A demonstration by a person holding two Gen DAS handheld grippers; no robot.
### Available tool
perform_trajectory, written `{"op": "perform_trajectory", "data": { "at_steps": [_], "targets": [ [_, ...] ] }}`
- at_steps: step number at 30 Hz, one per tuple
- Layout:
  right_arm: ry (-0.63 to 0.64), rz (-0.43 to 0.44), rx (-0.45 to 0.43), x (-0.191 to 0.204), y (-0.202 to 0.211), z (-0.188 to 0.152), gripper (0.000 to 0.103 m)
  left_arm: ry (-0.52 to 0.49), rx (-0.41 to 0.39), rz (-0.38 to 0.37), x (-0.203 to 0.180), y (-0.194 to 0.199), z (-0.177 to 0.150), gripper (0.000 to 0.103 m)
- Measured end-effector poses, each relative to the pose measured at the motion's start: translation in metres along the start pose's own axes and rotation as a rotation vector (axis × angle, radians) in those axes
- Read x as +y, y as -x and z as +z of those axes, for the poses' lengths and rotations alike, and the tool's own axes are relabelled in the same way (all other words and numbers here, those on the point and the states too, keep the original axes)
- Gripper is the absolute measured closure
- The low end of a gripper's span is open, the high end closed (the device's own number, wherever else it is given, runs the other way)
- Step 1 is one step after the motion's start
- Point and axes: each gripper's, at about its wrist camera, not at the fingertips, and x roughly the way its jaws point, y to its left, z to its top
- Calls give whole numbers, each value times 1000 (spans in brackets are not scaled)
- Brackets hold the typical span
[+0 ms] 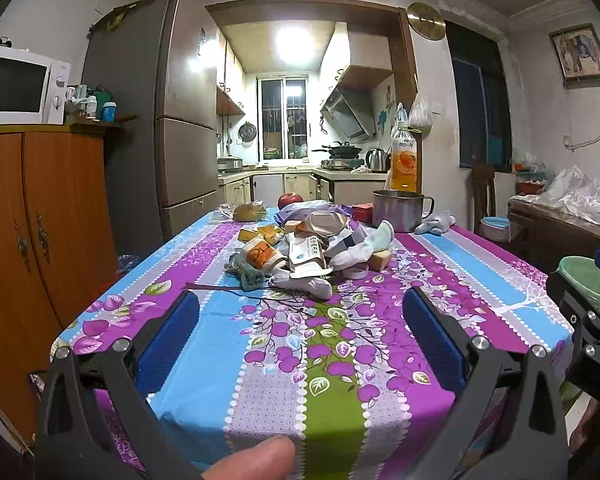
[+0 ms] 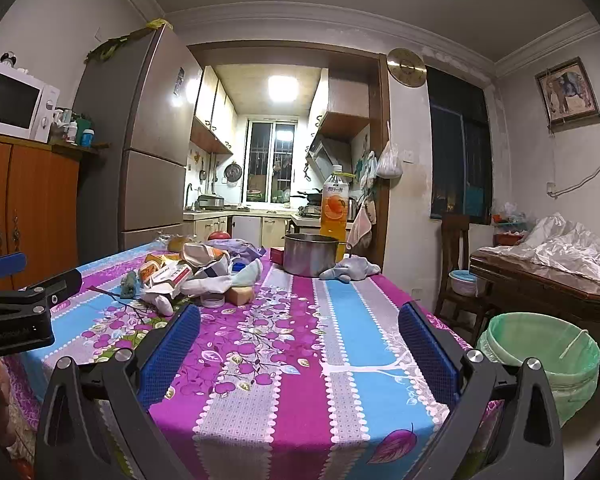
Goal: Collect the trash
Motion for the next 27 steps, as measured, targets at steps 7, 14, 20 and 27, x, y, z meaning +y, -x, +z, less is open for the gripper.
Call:
{"op": "perform_trajectory", "data": {
  "at_steps": [7,14,20,27],
  "targets": [
    [0,-1,1,1,-1,0,4,1,0,1,0,-2,0,5],
    [0,-3,5,1,-1,-1,4,0,0,2,-1,-2,0,5],
    [1,1,9,1,0,2,4,-2,1,2,0,-3,-1,5],
    [3,2,12,1,-1,2,4,1,3,4,1,-3,-2,5]
  ]
}}
